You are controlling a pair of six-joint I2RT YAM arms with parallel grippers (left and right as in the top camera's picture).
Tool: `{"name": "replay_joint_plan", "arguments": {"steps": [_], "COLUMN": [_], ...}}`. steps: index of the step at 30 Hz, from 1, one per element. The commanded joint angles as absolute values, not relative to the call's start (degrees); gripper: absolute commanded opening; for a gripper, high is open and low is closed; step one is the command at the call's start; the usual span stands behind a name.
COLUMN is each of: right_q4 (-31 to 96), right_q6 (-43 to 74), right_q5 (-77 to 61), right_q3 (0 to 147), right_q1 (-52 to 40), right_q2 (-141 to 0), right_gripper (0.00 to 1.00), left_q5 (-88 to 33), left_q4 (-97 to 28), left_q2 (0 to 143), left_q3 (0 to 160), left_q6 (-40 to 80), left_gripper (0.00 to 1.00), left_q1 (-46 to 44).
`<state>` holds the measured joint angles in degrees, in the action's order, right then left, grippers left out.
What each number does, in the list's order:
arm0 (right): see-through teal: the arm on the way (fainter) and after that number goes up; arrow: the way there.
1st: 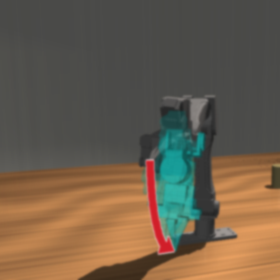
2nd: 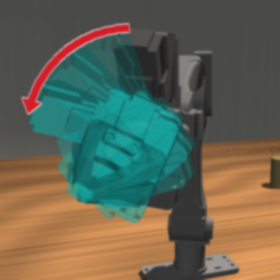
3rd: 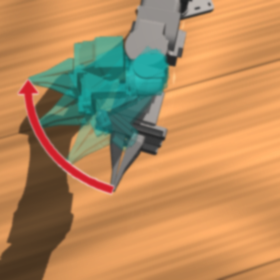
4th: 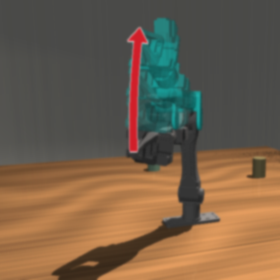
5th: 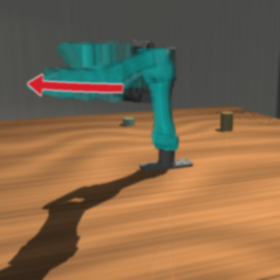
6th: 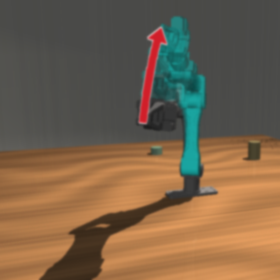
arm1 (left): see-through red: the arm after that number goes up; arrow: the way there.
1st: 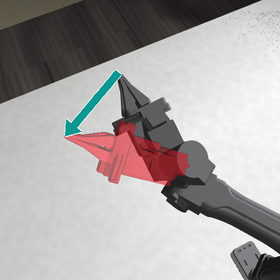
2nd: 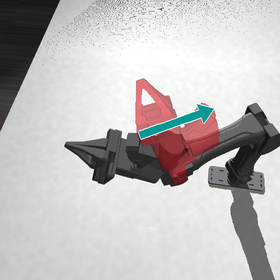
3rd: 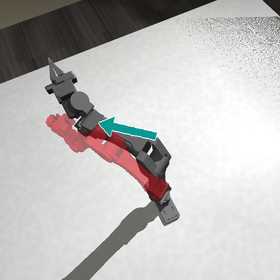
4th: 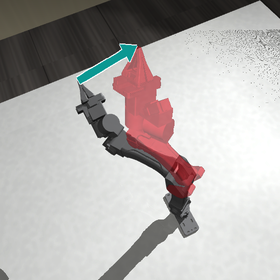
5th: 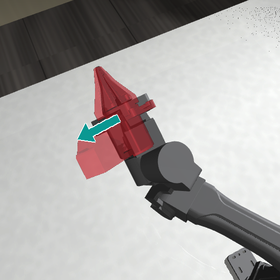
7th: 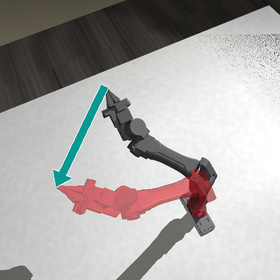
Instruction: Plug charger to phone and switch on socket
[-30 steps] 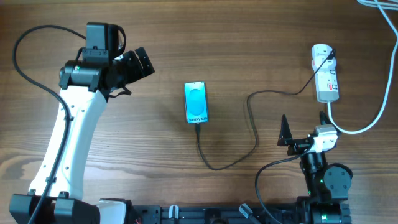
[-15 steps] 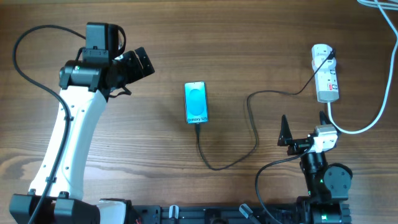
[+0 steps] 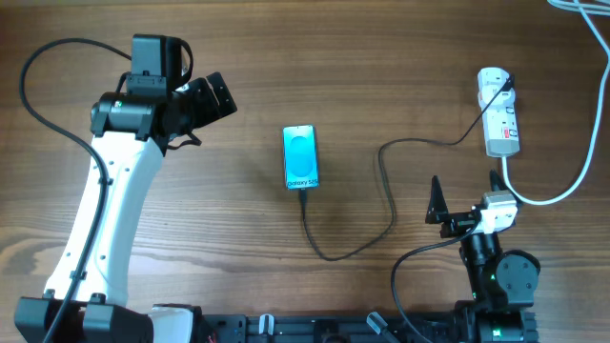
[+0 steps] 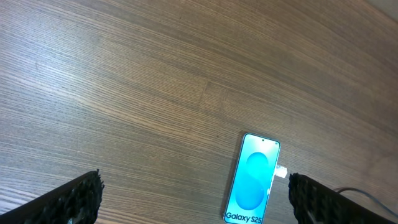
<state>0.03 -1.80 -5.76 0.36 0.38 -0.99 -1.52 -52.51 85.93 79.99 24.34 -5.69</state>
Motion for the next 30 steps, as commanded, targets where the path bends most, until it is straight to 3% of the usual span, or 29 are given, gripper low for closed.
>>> {"name": "replay_joint_plan", "arguments": {"steps": [1, 12, 19, 30], "right_q4": [-0.1, -0.1, -0.1, -0.1], "right_q6": [-1.3, -1.3, -1.3, -1.3], "right_q5": [-5.4, -5.4, -5.4, -5.4], "right_q3": [0.3, 0.3, 0.3, 0.3], "right_q1": [0.6, 0.6, 0.6, 0.6], "right_q2": [-0.2, -0.2, -0.2, -0.2], "right_gripper": [1.00, 1.00, 1.00, 1.00], "left_q5": [-0.9, -0.3, -0.4, -0.3], "left_q4": [-52.4, -52.4, -52.9, -47.4], "left_q2": [86.1, 86.1, 84.6, 67.7], "left_q3": [80.1, 80.0, 75.6, 56.8], "left_q6": [24.6, 23.8, 12.7, 9.2], "left_gripper": [1.00, 1.00, 1.00, 1.00], "left_q1": [-5.5, -5.5, -5.5, -5.5]}}
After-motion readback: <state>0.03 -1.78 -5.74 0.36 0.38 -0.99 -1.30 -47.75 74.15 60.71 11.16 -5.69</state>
